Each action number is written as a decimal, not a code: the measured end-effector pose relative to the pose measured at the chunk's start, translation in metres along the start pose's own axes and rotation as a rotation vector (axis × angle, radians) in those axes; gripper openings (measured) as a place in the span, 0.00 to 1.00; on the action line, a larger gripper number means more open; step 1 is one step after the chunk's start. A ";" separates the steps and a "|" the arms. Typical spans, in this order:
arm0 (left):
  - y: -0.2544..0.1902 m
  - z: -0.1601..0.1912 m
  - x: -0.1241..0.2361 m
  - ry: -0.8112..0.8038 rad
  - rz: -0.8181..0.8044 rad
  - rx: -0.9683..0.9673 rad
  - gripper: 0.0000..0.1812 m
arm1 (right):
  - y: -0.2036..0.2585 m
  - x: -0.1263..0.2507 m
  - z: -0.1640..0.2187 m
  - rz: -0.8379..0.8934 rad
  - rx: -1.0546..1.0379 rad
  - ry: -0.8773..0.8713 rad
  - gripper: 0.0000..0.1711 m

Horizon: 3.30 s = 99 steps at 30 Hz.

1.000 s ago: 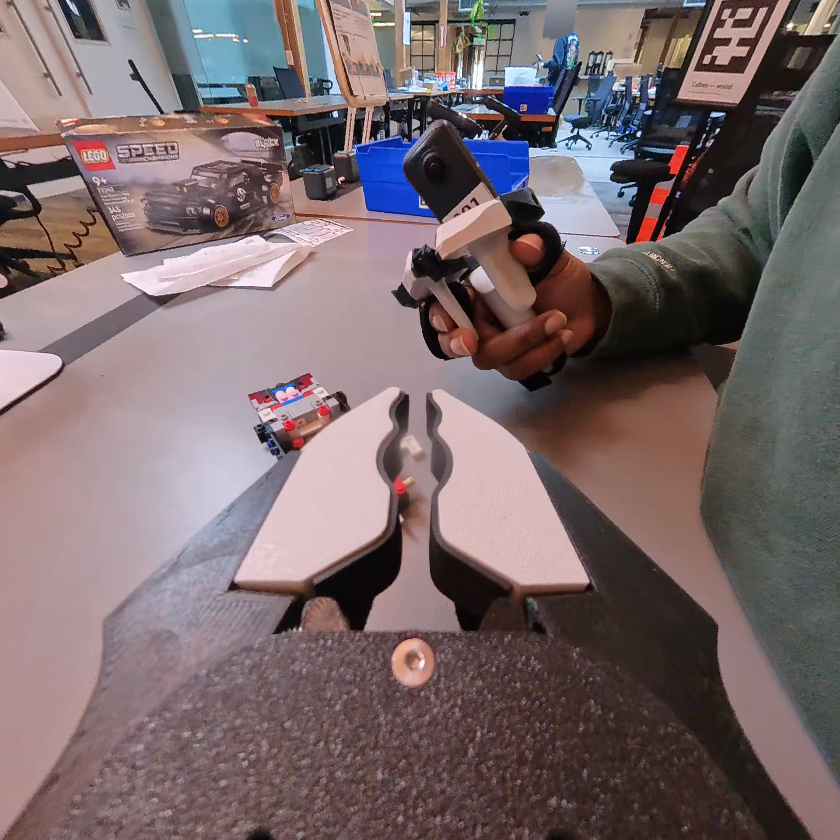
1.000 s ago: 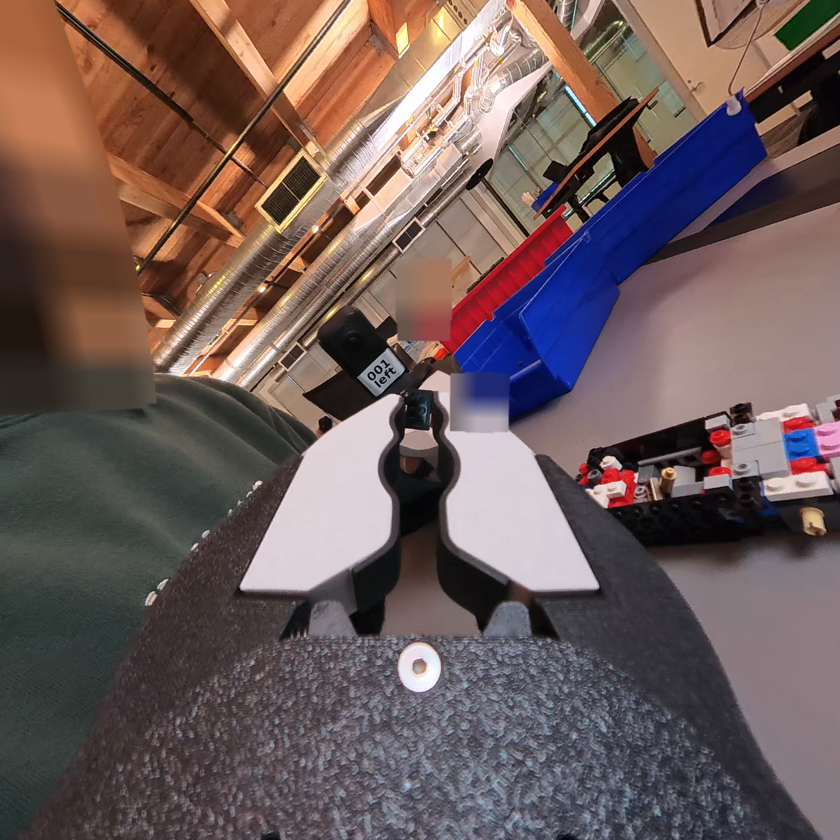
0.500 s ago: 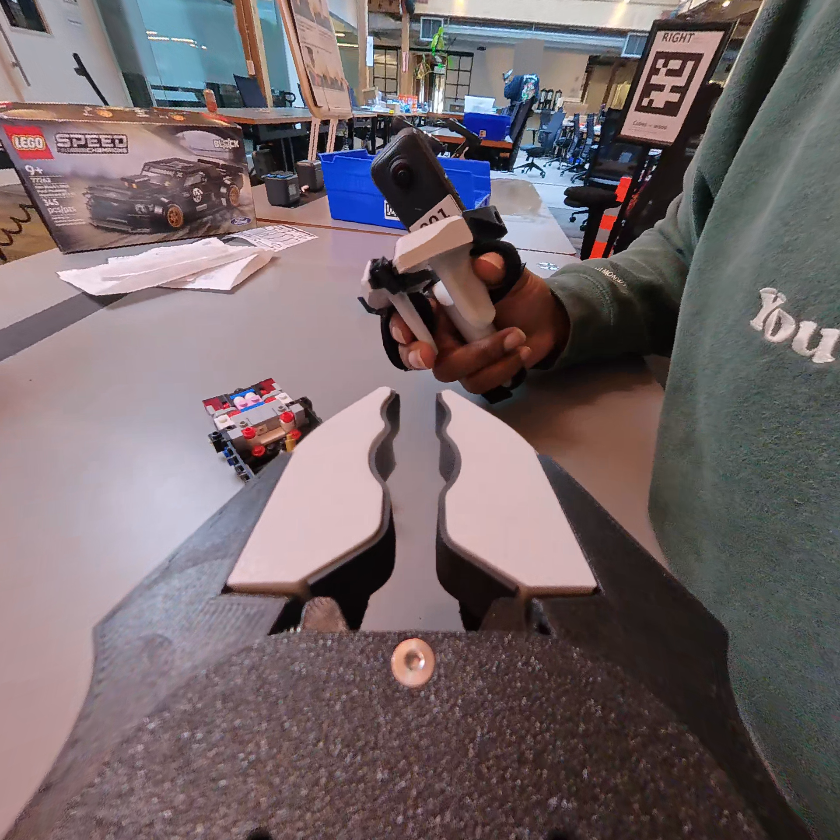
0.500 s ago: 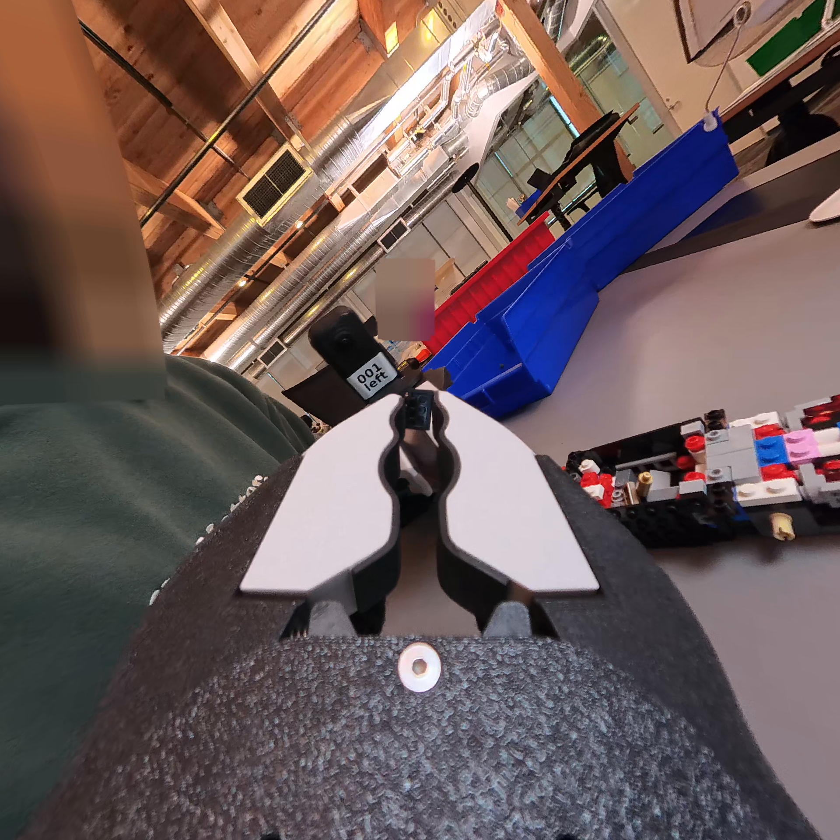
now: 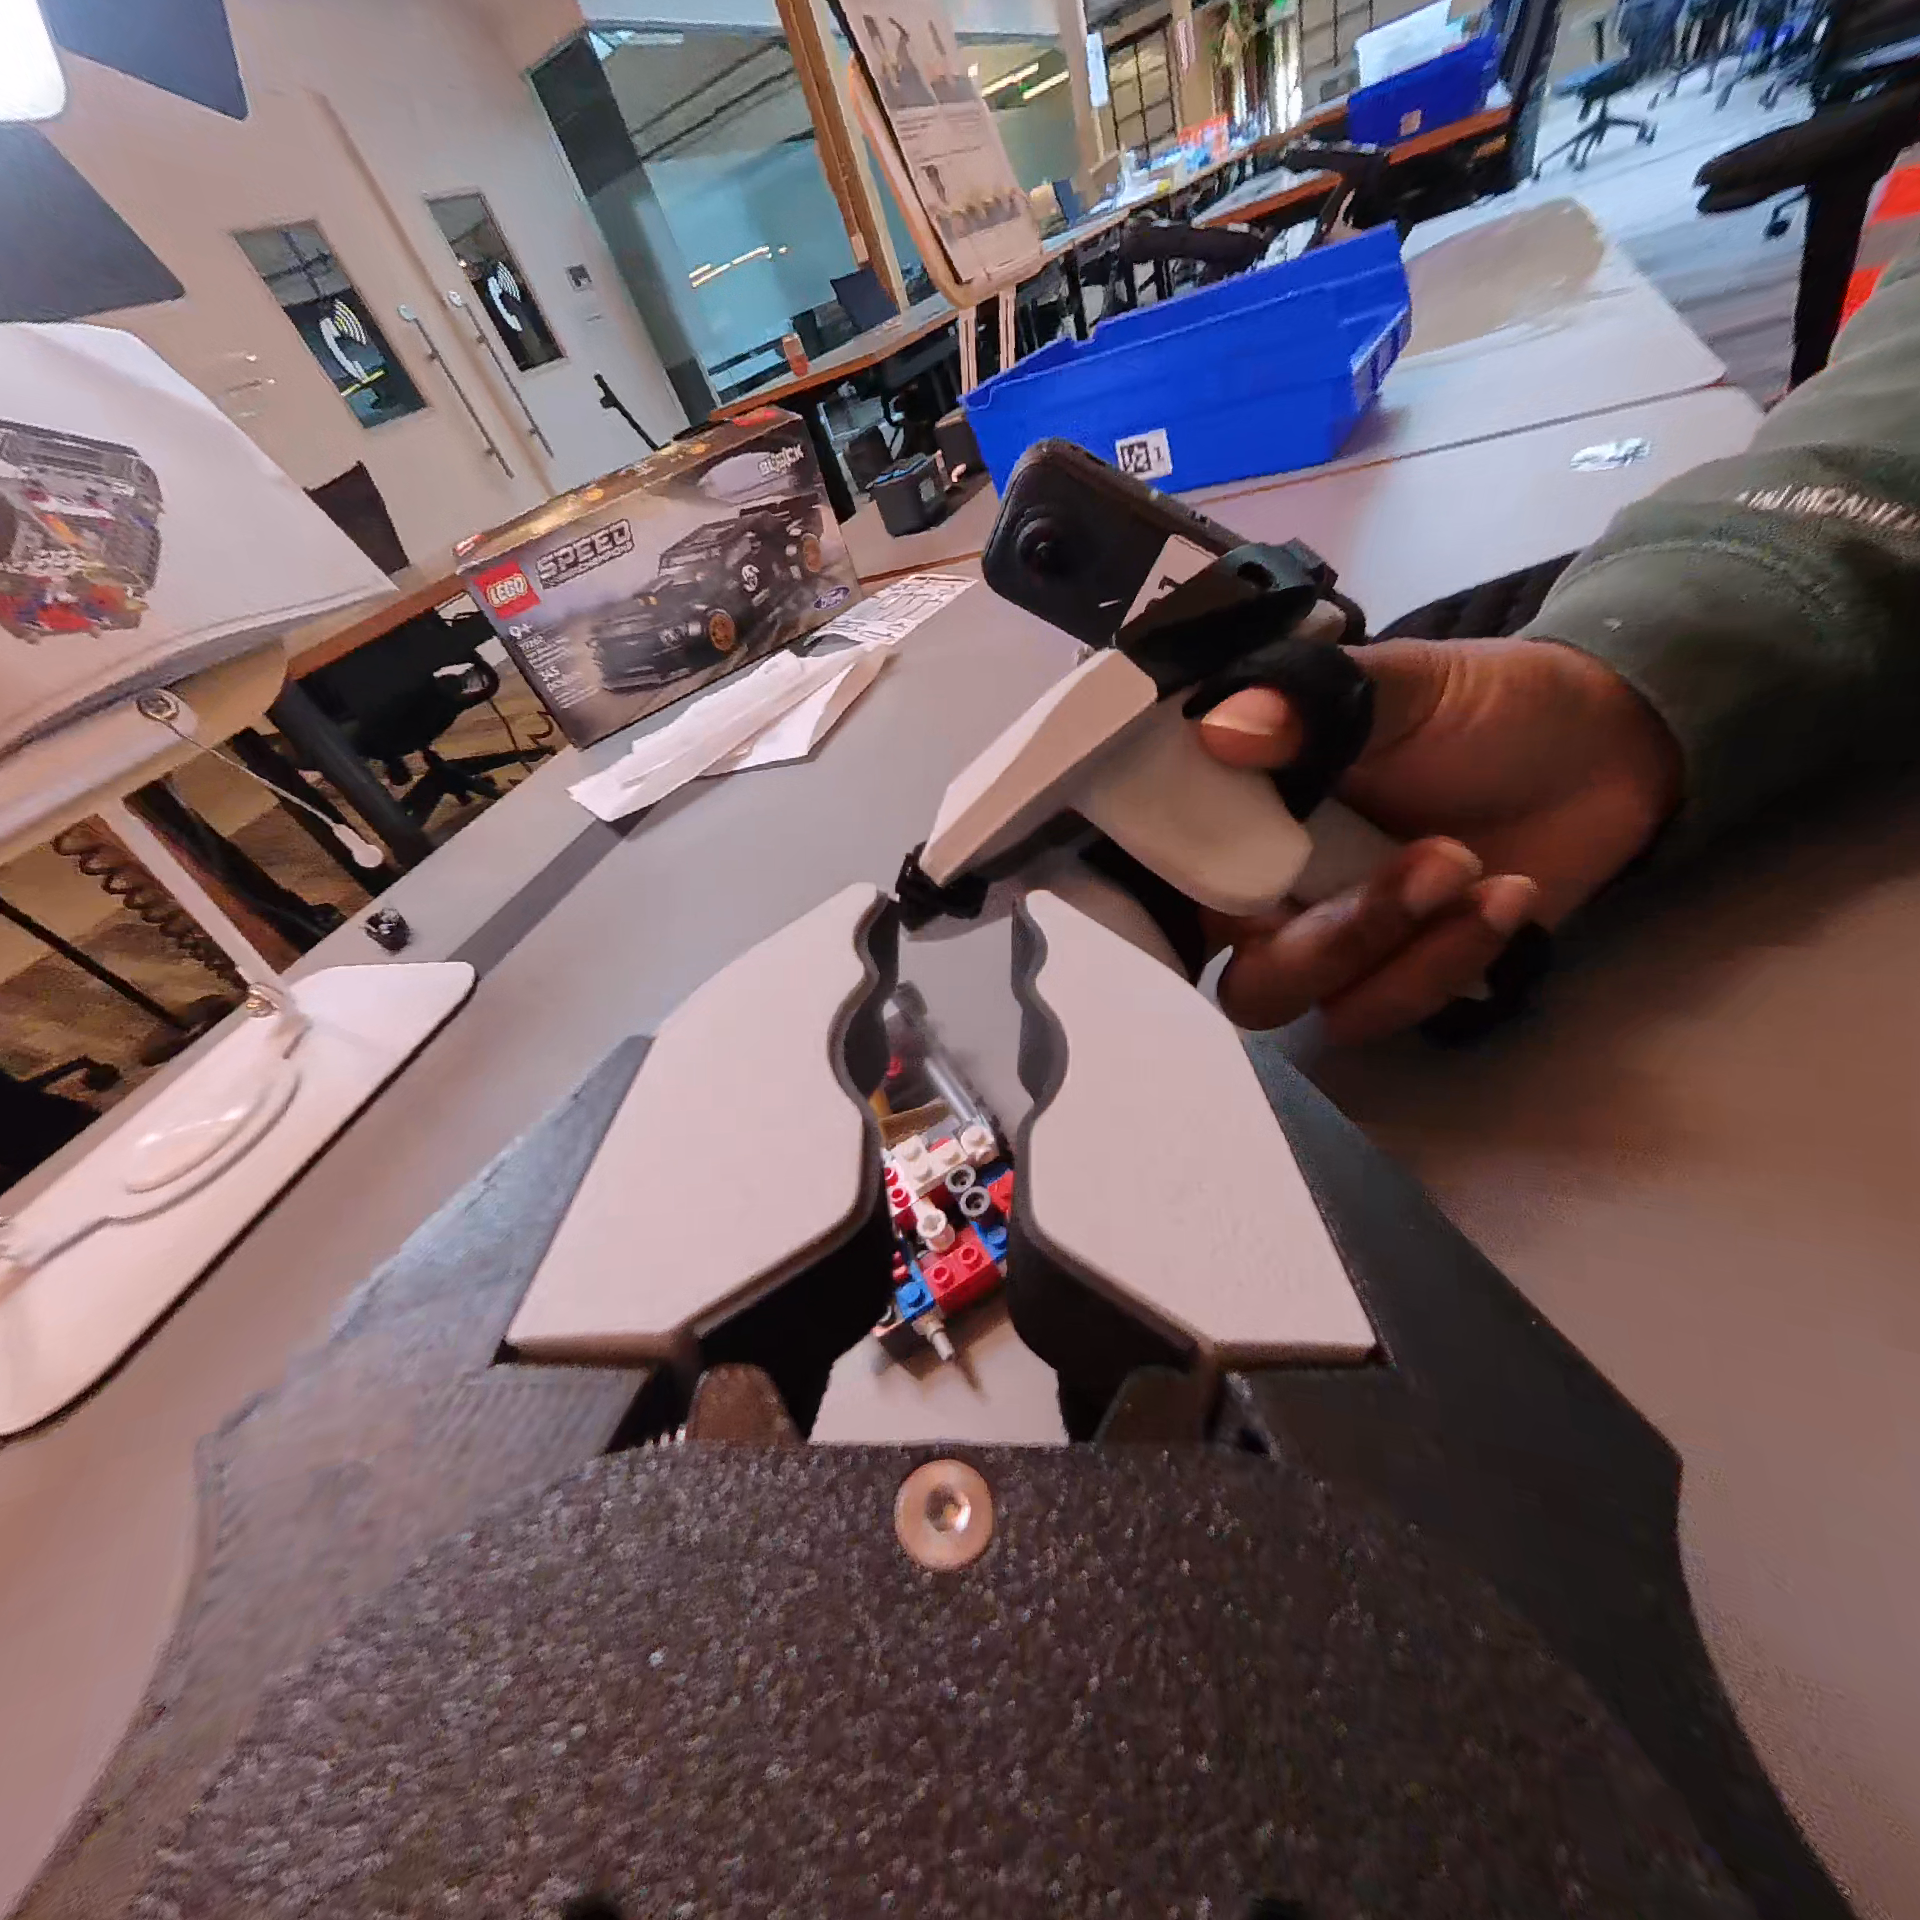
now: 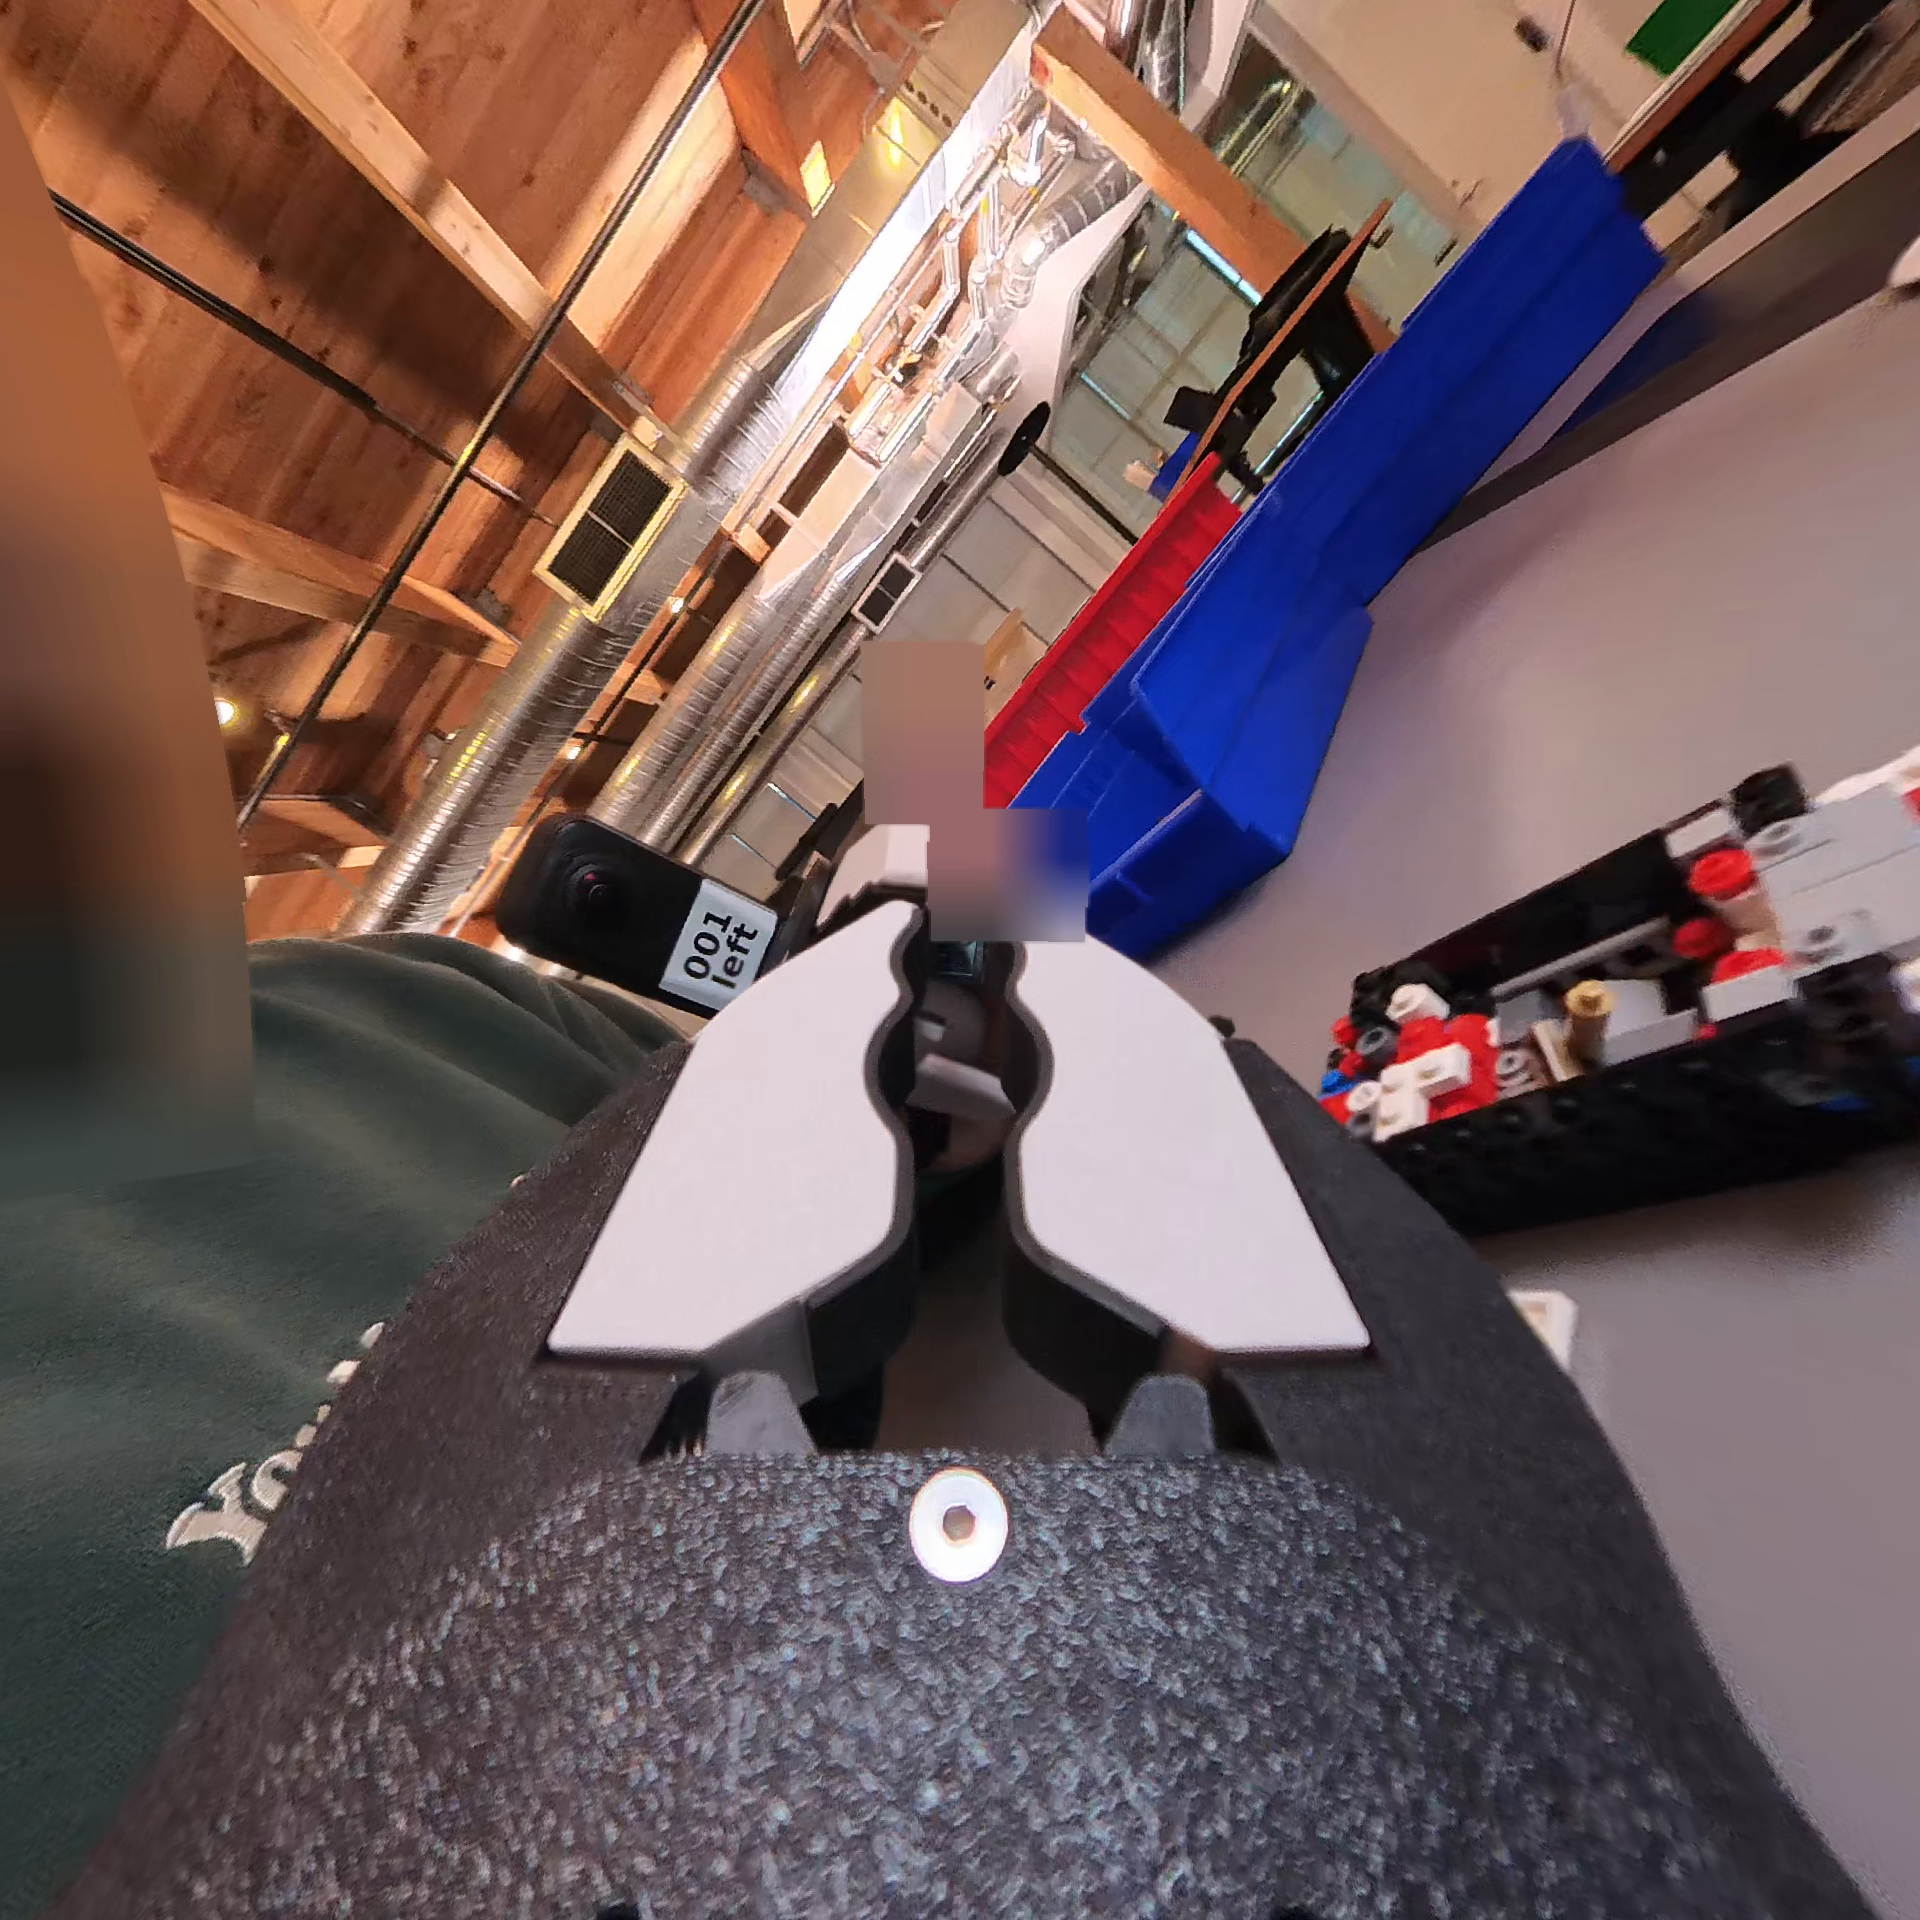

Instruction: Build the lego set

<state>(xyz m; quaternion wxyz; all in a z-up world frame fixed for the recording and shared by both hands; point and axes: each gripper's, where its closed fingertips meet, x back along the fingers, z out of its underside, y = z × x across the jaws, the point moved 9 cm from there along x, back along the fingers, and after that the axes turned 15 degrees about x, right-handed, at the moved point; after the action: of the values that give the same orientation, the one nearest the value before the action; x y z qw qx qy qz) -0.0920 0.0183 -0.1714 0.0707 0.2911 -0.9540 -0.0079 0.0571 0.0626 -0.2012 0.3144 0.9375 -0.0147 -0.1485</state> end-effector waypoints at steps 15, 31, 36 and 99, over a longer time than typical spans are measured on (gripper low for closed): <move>-0.002 0.001 0.007 0.008 0.017 -0.100 0.08 | 0.002 -0.003 0.004 -0.063 -0.060 0.046 0.07; 0.006 -0.018 0.020 -0.027 -0.024 -0.035 0.00 | 0.024 0.007 -0.018 0.076 0.475 0.151 0.07; -0.004 -0.019 0.015 -0.009 0.029 -0.031 0.07 | 0.021 0.012 -0.027 0.094 0.474 0.120 0.07; -0.104 0.006 0.078 -0.082 0.463 0.747 0.18 | 0.182 0.018 0.071 0.278 1.450 0.487 0.07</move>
<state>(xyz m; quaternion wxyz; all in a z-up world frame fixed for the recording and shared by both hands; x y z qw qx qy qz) -0.0987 -0.1117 -0.1727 -0.0775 0.0748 -0.9335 0.3419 0.0661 -0.1267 -0.1518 -0.3672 0.9048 -0.1560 0.1489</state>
